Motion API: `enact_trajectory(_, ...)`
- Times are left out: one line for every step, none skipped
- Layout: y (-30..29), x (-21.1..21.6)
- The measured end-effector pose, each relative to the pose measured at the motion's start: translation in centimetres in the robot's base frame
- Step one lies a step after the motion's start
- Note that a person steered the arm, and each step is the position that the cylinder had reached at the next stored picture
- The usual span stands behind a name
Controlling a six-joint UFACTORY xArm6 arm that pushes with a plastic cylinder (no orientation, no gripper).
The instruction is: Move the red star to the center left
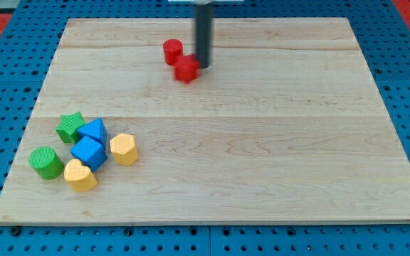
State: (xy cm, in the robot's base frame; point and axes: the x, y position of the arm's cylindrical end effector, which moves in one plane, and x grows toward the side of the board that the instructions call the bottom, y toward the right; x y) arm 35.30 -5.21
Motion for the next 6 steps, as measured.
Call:
enact_trajectory(-8.3, 6.6)
enact_trajectory(-5.3, 4.8)
enact_trajectory(-7.1, 2.4)
enact_trajectory(-13.6, 4.4)
enact_trajectory(-17.7, 7.7)
enact_trajectory(-15.8, 4.4)
